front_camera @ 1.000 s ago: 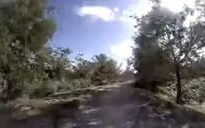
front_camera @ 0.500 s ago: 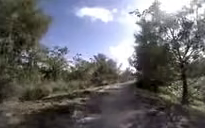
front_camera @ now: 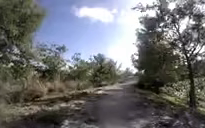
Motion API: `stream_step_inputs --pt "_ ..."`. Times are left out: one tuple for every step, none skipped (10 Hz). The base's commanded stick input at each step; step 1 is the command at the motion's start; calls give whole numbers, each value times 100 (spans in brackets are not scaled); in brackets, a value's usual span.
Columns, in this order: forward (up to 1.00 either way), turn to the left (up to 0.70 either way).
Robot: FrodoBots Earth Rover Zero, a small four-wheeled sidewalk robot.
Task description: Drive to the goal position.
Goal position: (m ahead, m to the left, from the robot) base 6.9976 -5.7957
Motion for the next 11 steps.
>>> stream_step_inputs --pt "70 0" --pt "70 0" --pt "70 0" --pt "70 0" --pt "70 0" --pt "70 0" --pt "70 0" --pt "70 0" --pt "70 0" --pt "70 0" --pt "70 0"
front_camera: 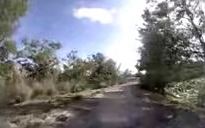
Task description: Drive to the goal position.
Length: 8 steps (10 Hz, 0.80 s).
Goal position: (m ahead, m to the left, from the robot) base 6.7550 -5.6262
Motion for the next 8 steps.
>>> stream_step_inputs --pt "70 0" --pt "70 0" --pt "70 0" --pt "70 0" --pt "70 0" --pt "70 0" --pt "70 0" --pt "70 0"
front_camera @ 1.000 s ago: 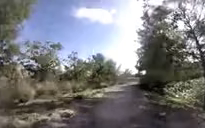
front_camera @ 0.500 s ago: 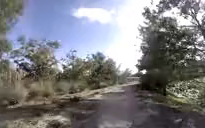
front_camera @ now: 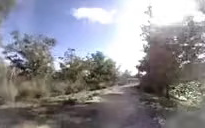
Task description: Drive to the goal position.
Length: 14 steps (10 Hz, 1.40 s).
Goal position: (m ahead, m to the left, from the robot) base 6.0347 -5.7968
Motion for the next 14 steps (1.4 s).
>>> stream_step_inputs --pt "70 0" --pt "70 0" --pt "70 0" --pt "70 0" --pt "70 0" --pt "70 0" --pt "70 0" --pt "70 0" --pt "70 0" --pt "70 0" --pt "70 0" --pt "70 0" --pt "70 0" --pt "70 0"
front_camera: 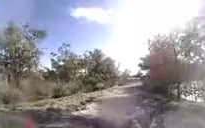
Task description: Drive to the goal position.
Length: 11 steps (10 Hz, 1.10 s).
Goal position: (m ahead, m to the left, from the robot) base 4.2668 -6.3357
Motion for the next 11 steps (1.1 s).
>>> stream_step_inputs --pt "70 0" --pt "70 0" --pt "70 0" --pt "70 0" --pt "70 0" --pt "70 0" --pt "70 0" --pt "70 0" --pt "70 -18" --pt "70 -30" --pt "70 -7"
